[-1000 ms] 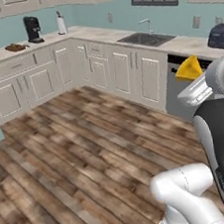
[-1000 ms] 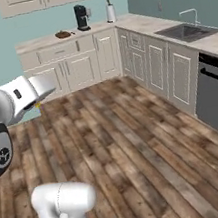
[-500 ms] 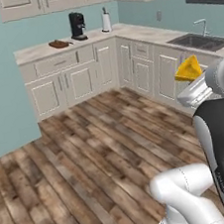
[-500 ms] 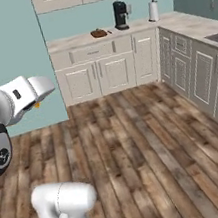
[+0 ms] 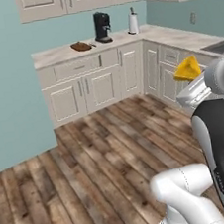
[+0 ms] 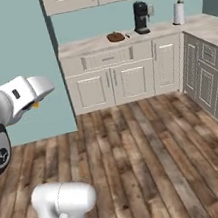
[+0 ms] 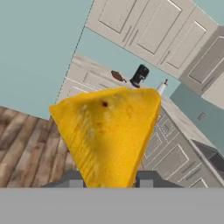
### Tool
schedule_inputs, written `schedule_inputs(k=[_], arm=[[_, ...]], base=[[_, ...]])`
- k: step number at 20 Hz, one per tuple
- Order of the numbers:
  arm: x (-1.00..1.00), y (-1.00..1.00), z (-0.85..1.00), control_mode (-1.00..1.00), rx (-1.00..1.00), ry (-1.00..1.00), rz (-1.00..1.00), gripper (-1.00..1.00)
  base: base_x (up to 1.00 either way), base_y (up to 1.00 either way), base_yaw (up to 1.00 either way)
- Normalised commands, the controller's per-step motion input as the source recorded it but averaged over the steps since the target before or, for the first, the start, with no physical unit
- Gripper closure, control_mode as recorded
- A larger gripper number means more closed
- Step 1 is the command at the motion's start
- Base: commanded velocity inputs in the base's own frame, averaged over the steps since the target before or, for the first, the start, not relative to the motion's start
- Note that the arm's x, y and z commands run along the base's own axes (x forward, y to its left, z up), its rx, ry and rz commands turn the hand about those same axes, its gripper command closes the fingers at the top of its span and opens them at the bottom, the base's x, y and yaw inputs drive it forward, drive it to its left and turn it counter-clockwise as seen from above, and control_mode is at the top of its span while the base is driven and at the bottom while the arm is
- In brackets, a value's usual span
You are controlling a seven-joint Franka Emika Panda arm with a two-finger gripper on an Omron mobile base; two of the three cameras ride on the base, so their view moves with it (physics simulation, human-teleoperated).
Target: Retrieve the sausage and cheese from the fridge and place them on the cutting board on the counter.
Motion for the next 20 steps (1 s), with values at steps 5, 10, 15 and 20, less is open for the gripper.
schedule_inputs(k=[5,10,15,20], arm=[[0.00,0.00,0.00,1.00,0.00,0.00,0.00,1.00],[0.00,0.00,0.00,1.00,0.00,0.00,0.00,1.00],[0.00,0.00,0.00,1.00,0.00,0.00,0.00,1.00],[0.00,0.00,0.00,1.00,0.00,0.00,0.00,1.00]], base=[[1.00,-0.38,0.15],[1.00,-0.25,0.14],[1.00,-0.36,0.25],[1.00,-0.60,0.18]])
